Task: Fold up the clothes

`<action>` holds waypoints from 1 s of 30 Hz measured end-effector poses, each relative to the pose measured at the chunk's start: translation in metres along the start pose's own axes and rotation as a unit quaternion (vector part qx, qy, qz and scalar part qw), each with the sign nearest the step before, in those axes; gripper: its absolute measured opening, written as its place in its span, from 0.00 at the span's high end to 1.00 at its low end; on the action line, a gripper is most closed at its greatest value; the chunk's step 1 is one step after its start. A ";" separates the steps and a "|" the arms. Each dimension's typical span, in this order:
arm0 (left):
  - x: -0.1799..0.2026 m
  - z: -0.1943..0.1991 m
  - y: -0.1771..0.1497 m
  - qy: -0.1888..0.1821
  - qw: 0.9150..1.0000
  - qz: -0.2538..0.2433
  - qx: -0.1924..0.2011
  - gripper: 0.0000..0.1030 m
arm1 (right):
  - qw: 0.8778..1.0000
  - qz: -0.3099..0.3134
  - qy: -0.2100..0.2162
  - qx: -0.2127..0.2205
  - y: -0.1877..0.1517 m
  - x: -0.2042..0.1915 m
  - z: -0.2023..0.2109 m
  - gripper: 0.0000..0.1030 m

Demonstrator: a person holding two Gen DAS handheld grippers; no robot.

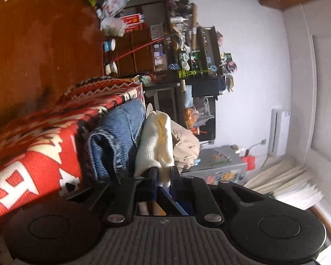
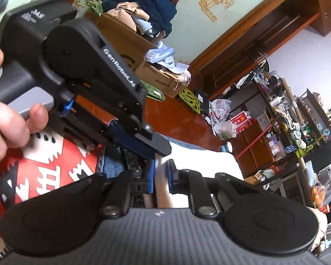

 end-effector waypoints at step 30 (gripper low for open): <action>0.012 -0.003 0.035 0.052 0.995 -0.075 -0.045 0.97 | 0.955 -0.295 -0.001 0.018 -0.082 0.037 0.107 0.85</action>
Point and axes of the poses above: each gripper's, at about its wrist camera, not at the fingertips, and z roughly against the way its jaws point, x to its right, y to its top, the point moved 5 cm from there along -z, roughly the way its jaws point, and after that the axes turned 5 degrees about y, right-handed, at the moved point
